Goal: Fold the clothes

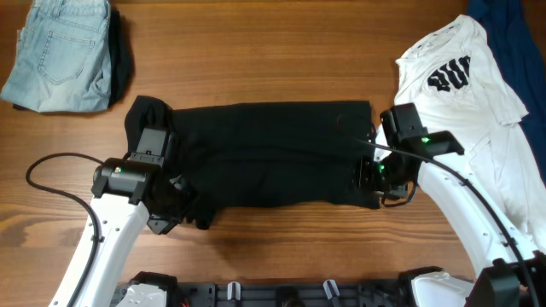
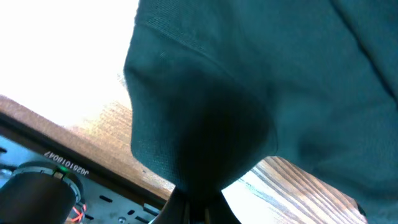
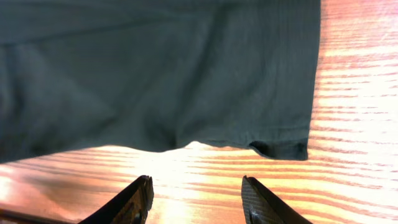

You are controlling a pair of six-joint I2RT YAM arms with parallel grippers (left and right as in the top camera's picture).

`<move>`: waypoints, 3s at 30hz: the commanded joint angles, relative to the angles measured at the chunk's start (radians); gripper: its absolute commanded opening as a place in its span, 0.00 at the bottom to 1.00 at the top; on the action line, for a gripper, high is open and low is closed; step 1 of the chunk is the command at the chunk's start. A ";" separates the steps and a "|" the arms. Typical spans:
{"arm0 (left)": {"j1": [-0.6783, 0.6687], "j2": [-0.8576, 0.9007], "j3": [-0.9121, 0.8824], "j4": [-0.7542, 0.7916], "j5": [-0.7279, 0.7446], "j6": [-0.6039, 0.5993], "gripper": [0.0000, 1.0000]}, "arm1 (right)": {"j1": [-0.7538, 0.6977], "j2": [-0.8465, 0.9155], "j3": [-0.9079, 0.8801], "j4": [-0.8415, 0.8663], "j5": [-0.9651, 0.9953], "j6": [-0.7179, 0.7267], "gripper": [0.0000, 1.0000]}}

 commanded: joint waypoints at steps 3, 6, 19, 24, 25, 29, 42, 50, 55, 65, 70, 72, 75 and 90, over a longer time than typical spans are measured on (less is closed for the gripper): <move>0.007 -0.001 0.012 0.036 -0.041 0.037 0.04 | 0.004 0.000 -0.156 0.106 0.033 0.185 0.46; 0.008 -0.001 0.012 0.036 -0.067 0.037 0.04 | 0.004 0.000 -0.228 0.151 0.121 0.271 0.45; 0.007 -0.001 0.012 0.062 -0.104 0.037 0.04 | 0.004 0.002 -0.296 0.335 0.199 0.389 0.31; 0.008 -0.002 0.034 0.015 -0.104 0.038 0.04 | -0.006 -0.017 -0.249 0.266 0.114 0.311 0.04; 0.008 -0.002 0.045 -0.001 -0.104 0.038 0.04 | -0.016 -0.036 -0.214 0.212 0.116 0.304 0.04; 0.008 -0.002 0.152 -0.112 -0.186 0.038 0.04 | -0.085 -0.118 -0.072 0.042 0.115 0.173 0.04; 0.142 0.103 0.153 0.226 -0.326 0.099 0.04 | -0.197 -0.076 0.031 0.269 0.087 -0.003 0.04; 0.147 0.396 0.153 0.475 -0.304 0.139 0.09 | -0.172 0.187 0.034 0.558 -0.003 -0.030 0.07; 0.147 0.498 0.154 0.732 -0.332 0.139 0.80 | -0.170 0.280 0.034 0.657 -0.017 -0.068 0.76; 0.297 0.493 0.391 0.441 -0.095 0.368 1.00 | -0.187 0.313 0.037 0.632 -0.021 -0.240 0.80; 0.373 0.493 0.522 0.292 -0.036 0.453 1.00 | -0.169 0.370 0.037 0.639 -0.085 -0.266 0.57; 0.391 0.493 0.526 0.285 -0.034 0.453 1.00 | -0.161 0.392 0.031 0.650 -0.087 -0.271 0.54; 0.399 0.493 0.526 0.281 -0.035 0.453 1.00 | -0.158 0.433 0.030 0.649 -0.087 -0.287 0.30; 0.435 0.493 0.526 0.227 -0.042 0.476 1.00 | -0.356 0.210 0.160 0.376 -0.195 -0.449 0.04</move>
